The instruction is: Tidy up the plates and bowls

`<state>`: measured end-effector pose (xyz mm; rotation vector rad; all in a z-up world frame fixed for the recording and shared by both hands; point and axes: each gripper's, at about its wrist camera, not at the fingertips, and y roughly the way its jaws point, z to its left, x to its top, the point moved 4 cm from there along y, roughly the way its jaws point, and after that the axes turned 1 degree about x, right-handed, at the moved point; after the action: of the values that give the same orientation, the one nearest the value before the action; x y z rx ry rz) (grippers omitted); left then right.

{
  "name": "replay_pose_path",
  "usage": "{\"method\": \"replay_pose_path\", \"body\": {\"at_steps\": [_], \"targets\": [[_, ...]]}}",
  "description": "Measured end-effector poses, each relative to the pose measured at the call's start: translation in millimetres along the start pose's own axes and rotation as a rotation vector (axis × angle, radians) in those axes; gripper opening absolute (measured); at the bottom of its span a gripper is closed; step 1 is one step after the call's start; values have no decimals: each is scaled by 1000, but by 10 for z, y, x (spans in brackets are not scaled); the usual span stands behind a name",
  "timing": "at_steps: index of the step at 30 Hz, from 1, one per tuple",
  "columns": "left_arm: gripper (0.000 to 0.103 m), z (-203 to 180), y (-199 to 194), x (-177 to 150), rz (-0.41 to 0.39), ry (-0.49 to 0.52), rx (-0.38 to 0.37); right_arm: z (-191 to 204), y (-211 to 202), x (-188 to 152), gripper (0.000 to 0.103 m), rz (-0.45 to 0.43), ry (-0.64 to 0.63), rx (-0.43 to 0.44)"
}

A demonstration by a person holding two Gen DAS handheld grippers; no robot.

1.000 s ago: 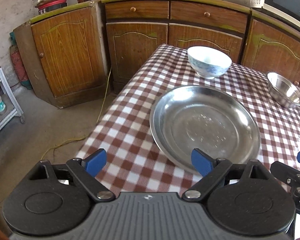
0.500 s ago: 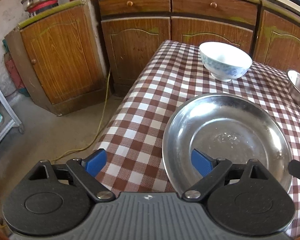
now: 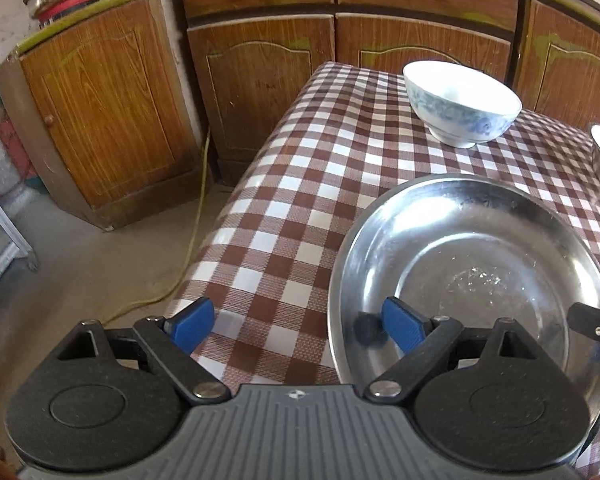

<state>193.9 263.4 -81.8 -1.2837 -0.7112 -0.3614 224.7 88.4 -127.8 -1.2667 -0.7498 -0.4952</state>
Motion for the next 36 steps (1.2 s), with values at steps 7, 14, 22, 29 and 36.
{"method": "replay_pose_path", "body": {"at_steps": [7,14,22,29,36], "targets": [[69,-52,30,27,-34,0,-63,91,79,73,55,-22,-13,42],[28,-97,-21,34,-39,-10,-126,137,30,61,30,-20,-20,49],[28,-154,-285,82,-89,10,-125,91,-193,77,30,-64,-19,39],[28,-166,-534,63,-112,10,-110,78,-466,98,30,-92,-42,39],[28,-188,-804,65,-132,-1,-91,78,-762,121,30,-119,-52,45]]}}
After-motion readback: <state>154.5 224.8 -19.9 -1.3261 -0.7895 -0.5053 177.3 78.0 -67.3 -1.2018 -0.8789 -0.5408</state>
